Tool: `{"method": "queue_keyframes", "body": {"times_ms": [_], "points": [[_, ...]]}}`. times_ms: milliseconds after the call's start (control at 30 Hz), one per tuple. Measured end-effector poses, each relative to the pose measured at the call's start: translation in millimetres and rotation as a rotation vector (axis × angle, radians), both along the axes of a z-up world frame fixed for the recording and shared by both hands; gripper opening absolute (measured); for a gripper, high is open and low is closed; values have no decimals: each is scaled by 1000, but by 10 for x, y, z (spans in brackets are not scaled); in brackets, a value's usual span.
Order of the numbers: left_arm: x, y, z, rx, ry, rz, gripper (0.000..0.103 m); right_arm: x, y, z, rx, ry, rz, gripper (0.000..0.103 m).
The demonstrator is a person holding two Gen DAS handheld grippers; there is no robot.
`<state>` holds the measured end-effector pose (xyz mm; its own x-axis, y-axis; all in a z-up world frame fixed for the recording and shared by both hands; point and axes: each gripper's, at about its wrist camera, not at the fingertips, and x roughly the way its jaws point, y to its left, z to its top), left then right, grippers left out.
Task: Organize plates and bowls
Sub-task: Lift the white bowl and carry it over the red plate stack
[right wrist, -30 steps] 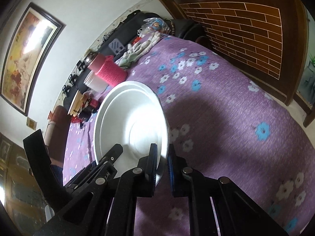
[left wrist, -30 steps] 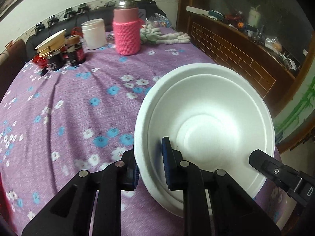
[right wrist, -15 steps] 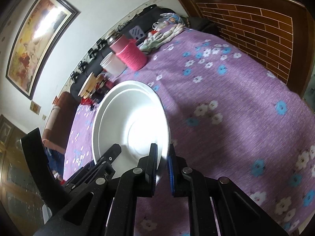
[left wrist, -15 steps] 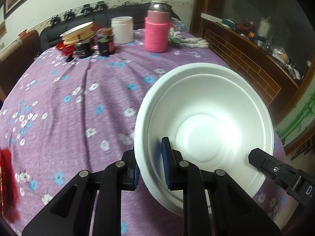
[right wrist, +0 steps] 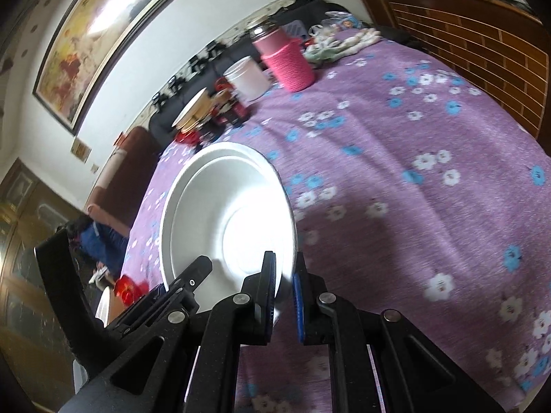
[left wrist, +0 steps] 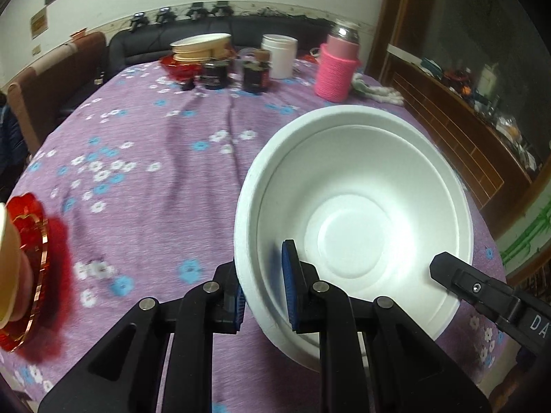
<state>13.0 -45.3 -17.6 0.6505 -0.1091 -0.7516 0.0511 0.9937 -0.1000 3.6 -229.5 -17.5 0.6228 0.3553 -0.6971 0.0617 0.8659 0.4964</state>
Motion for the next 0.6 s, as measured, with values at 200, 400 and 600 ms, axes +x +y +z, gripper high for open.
{"method": "queue_keyframes", "body": {"times_ms": [200,400,600], "points": [[-117,328,47,2,-11,70,16,-25,339,77,-14,-24,75,9],[-217,649,158,0,-34,140,16,-10,691,127,-8,-38,157,9],[-326,969,296,-6,-73,210,16,23,1038,217,-8,-56,236,9]]}}
